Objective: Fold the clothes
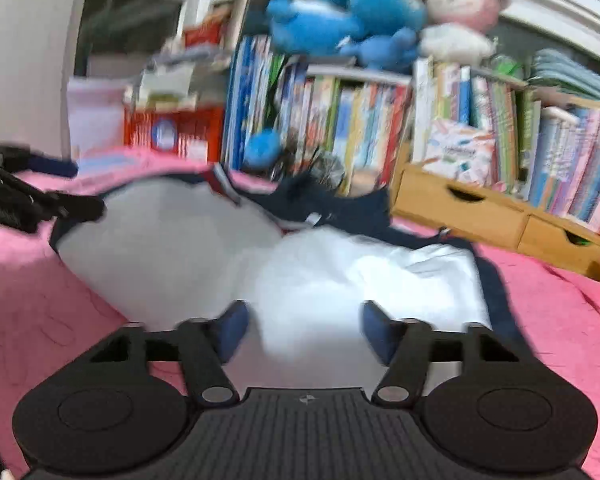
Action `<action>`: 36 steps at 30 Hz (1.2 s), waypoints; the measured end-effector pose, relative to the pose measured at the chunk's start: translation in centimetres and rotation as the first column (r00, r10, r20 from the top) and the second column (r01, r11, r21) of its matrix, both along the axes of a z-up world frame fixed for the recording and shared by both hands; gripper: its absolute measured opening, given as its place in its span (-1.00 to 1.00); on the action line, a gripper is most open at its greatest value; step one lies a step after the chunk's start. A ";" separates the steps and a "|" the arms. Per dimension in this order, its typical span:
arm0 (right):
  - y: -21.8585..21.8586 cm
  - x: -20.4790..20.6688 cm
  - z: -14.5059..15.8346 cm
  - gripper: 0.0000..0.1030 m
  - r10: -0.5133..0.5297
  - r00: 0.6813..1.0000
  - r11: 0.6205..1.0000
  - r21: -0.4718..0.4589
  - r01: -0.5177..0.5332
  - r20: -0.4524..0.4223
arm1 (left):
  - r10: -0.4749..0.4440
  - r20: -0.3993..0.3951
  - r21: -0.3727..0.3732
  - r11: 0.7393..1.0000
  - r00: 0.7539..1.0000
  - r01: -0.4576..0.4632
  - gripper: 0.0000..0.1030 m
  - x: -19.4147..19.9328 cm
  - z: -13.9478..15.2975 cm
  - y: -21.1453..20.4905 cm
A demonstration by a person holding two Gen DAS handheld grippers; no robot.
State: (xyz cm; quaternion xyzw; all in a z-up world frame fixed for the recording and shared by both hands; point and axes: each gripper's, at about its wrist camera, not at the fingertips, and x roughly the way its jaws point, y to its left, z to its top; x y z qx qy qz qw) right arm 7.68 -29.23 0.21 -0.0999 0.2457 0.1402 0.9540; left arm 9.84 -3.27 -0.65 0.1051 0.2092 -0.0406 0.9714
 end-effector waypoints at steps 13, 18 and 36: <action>0.9 9.8 -1.6 -0.02 -0.176 0.975 0.972 0.136 0.194 -0.133 | 0.142 -0.044 -0.004 0.990 0.989 -0.142 0.84 2.5 -0.5 2.2; 5.1 10.8 -2.0 -0.33 -0.108 0.979 0.991 0.059 0.120 -0.172 | -0.042 -0.034 0.043 0.998 0.999 0.044 0.93 2.9 -1.4 -2.0; 5.8 20.9 -3.1 -0.10 -0.137 0.962 0.964 0.193 0.184 -0.235 | 0.033 -0.159 0.079 0.997 0.987 -0.021 1.00 4.7 -4.0 -2.3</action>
